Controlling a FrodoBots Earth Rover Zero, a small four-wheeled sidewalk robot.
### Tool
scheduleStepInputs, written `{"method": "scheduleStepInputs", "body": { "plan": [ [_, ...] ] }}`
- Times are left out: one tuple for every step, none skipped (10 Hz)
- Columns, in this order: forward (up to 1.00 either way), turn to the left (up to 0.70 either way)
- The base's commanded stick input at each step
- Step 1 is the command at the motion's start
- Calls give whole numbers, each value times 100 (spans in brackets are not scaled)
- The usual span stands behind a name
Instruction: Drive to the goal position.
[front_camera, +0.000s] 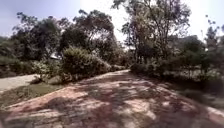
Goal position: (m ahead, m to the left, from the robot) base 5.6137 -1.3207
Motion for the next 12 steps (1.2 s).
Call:
{"method": "scheduleStepInputs", "body": {
  "plan": [
    [30,0],
    [30,0],
    [30,0],
    [30,0],
    [30,0],
    [30,0],
    [30,0],
    [30,0],
    [30,0],
    [30,0],
    [30,0],
    [30,0]
  ]
}}
